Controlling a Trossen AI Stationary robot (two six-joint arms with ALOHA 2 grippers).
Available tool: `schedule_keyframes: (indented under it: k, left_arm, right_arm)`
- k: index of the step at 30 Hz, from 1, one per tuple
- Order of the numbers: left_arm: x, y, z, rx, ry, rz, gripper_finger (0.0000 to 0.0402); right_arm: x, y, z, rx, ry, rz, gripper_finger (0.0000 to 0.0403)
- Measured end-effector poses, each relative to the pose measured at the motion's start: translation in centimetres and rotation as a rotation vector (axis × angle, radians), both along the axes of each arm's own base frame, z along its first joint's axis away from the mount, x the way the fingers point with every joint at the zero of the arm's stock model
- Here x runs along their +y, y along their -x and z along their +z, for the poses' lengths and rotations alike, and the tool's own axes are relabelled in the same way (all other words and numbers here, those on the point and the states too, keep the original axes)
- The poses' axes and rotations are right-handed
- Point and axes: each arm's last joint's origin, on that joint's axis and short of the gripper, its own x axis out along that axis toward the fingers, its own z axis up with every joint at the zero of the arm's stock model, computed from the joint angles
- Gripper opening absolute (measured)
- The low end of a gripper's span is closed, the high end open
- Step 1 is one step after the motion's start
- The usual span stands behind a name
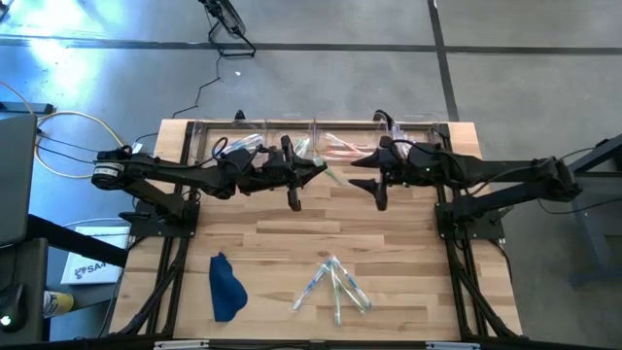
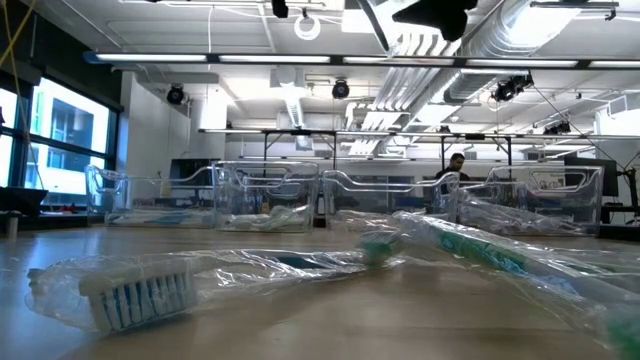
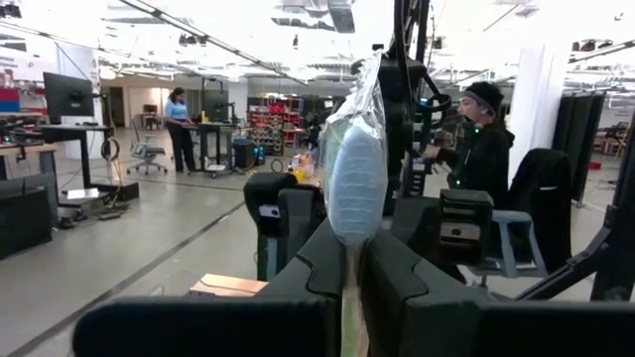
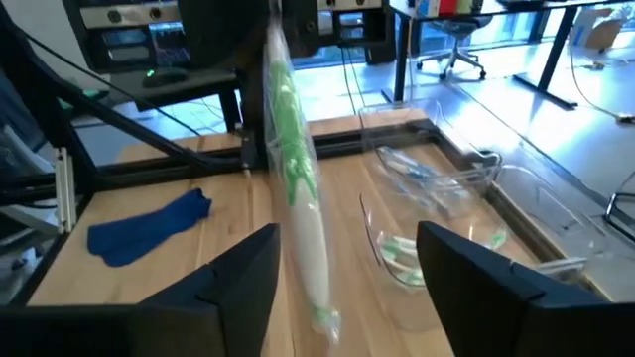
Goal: Pick & Place Toothbrushes
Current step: Put the green toothbrush into the middle left transparent bin
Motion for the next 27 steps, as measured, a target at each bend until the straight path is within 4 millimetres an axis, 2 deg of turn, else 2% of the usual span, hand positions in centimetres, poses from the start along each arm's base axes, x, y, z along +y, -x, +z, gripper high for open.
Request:
schedule_keyframes:
  k: [10,14,21,27]
  left_arm:
    - [0.0,0.1,0.0,0.004,-0.001,-0.004,0.001]
    - [0.8,0.7,0.5,0.015,0.008,0.006,0.001]
    - [3.6,2.8,0.0,0.222,0.101,0.09,0.001]
    - [6.6,4.0,-0.4,0.294,0.156,0.13,0.001]
  right_arm:
    - [0.0,2.8,0.0,0.106,0.005,-0.059,0.0246]
    - [0.1,3.8,0.2,0.125,-0.014,-0.063,0.0246]
    - [0.1,4.1,-0.1,0.16,-0.016,-0.065,0.0246]
    - [0.1,3.7,-0.5,0.184,-0.039,-0.064,0.0246]
